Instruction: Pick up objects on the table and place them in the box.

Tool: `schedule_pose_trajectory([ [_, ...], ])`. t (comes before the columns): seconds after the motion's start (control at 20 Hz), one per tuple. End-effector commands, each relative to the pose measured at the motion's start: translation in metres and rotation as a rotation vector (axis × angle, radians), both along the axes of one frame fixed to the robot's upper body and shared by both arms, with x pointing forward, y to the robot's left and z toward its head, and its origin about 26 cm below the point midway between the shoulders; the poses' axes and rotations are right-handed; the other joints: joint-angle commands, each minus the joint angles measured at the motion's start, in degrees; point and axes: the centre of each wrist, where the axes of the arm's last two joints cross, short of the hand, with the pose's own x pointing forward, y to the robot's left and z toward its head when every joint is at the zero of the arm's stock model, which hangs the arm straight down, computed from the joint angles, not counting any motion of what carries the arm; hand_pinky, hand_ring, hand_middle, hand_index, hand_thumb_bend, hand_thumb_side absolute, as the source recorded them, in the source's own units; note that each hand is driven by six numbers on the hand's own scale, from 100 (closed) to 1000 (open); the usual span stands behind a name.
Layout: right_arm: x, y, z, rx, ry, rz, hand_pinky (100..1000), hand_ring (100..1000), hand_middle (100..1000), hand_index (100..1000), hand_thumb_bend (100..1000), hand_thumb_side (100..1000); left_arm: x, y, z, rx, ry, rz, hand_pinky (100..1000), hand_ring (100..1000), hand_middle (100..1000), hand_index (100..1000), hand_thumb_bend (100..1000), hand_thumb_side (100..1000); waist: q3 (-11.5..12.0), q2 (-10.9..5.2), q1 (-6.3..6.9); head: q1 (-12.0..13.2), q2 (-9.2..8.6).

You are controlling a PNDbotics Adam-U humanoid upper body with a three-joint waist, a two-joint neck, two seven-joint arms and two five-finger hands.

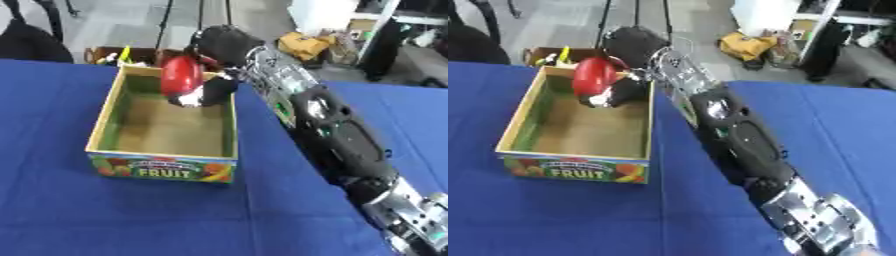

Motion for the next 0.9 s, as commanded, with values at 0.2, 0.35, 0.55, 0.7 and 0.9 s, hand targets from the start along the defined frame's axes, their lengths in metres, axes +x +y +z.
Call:
schedule_pose_trajectory([
  [0.2,0.004,0.001,0.002,-0.128,-0.049,0.029,356,630,435,304,100,926,-0.001,0.001,0.011,0.028,-0.032,-0.003,204,185,478,410,100,783,0.57,-0.64,0.02,-0.87,-1.34],
  [0.35,0.007,0.002,-0.002,-0.186,-0.024,0.038,359,632,440,306,100,902,0.000,0.001,0.011,0.031,-0.034,-0.004,203,184,478,410,100,784,0.78,-0.44,-0.20,-1.20,-1.49],
  [0.55,0.010,0.002,0.000,-0.250,0.012,0.039,359,635,446,311,100,883,0.000,0.002,0.012,0.037,-0.033,-0.002,202,183,478,409,100,783,0.95,-0.30,-0.62,-1.58,-1.46],
  [0.7,0.010,0.003,0.009,-0.265,-0.006,0.048,356,635,444,310,100,900,0.000,0.002,0.013,0.044,-0.032,-0.004,201,182,478,409,100,783,1.00,-0.25,-0.96,-2.25,-1.50],
  [0.9,0.009,0.003,0.016,-0.286,-0.056,0.091,338,639,447,313,100,896,0.000,0.002,0.013,0.049,-0.029,-0.005,201,181,478,408,100,784,1.15,-0.12,-1.24,-3.02,-1.80],
])
